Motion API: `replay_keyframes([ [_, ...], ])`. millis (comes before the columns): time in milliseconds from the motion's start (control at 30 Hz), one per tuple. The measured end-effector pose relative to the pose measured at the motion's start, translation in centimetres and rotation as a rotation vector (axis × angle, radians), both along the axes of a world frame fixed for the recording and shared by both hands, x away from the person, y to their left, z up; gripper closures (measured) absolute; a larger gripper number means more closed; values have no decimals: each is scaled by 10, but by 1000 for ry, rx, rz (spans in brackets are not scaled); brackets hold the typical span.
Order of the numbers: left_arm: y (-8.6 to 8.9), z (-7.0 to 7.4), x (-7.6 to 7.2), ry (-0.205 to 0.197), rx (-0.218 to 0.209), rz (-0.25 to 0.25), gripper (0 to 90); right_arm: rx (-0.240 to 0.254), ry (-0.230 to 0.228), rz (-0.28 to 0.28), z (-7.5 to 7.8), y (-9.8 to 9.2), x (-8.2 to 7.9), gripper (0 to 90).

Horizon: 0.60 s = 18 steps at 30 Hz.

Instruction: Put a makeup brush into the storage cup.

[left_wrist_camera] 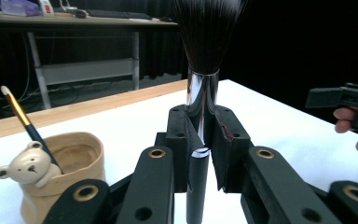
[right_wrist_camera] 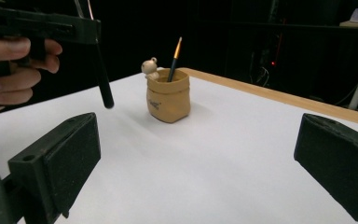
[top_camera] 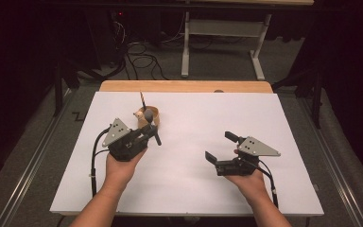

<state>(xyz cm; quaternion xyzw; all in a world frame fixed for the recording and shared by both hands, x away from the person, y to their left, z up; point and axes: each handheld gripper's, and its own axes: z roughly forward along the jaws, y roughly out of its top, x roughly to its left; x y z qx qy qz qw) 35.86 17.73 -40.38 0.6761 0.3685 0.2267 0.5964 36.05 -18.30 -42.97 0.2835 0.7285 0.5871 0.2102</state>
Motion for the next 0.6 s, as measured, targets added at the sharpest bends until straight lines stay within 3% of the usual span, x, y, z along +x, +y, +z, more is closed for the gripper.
replay_keyframes([
  [267,5,1,6,5,2,33,782,-23,3,-23,-2,-18,0,5],
  [600,13,6,15,5,1,78,782,-23,28,-41,-23,-33,-6,4],
])
